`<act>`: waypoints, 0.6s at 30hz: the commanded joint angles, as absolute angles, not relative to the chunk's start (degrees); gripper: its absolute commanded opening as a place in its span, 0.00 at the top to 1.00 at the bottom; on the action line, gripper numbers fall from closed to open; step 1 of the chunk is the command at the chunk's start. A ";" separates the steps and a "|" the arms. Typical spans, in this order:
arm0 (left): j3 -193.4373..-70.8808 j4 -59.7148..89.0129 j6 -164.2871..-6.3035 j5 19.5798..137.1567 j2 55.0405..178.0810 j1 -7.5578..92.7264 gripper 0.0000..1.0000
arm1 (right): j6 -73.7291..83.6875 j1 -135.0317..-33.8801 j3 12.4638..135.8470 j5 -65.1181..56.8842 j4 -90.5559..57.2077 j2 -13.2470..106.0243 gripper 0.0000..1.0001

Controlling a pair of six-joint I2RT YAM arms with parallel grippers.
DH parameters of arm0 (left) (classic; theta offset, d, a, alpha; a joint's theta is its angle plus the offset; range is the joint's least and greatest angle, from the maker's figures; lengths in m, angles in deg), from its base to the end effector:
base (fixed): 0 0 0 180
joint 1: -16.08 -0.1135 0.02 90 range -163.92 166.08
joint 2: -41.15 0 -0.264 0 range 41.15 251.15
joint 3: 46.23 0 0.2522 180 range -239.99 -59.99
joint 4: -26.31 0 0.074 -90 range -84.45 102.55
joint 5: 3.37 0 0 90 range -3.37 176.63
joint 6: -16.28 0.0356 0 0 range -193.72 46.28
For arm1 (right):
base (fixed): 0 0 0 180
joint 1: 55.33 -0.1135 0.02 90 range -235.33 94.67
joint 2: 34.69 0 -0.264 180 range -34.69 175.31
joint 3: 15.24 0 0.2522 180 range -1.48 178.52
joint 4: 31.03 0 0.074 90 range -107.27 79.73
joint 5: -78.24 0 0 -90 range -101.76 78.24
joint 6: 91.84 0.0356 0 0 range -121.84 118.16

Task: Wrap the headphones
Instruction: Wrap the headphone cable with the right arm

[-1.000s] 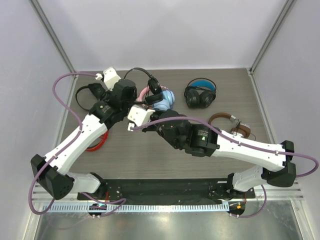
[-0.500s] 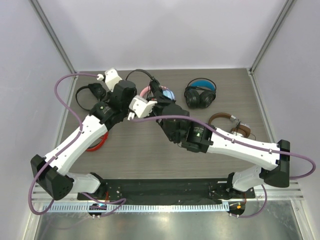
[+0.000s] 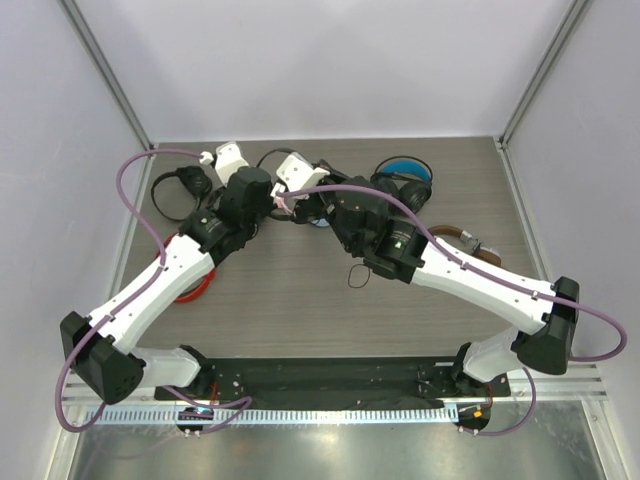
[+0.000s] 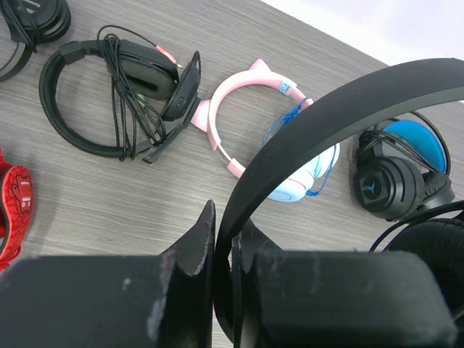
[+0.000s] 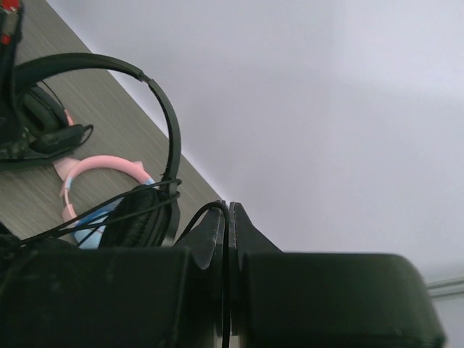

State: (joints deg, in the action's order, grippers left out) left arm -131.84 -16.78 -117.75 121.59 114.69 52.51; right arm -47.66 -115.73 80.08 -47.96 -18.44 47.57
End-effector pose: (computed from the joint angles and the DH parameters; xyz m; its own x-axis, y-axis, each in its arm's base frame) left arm 0.2376 -0.1500 0.3662 -0.3618 -0.4410 -0.8214 -0.2223 0.8965 -0.3833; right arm 0.1827 0.2790 0.4329 0.2968 -0.6491 -0.7004 -0.2828 0.6408 -0.7138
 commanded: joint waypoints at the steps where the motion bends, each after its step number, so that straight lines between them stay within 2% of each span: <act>1: -132.50 -12.85 -118.97 123.98 112.61 52.91 1.00 | -42.89 -115.97 83.42 -44.63 -18.59 45.91 0.99; 18: -142.87 -13.47 -134.36 128.73 123.59 52.21 1.00 | -35.68 -128.01 82.72 -47.71 -11.03 42.13 0.99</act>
State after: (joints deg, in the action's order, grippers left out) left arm -139.71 -16.82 -130.05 125.70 123.68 52.40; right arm -38.59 -127.75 80.63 -46.98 -10.57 44.81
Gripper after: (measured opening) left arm 0.068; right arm 0.051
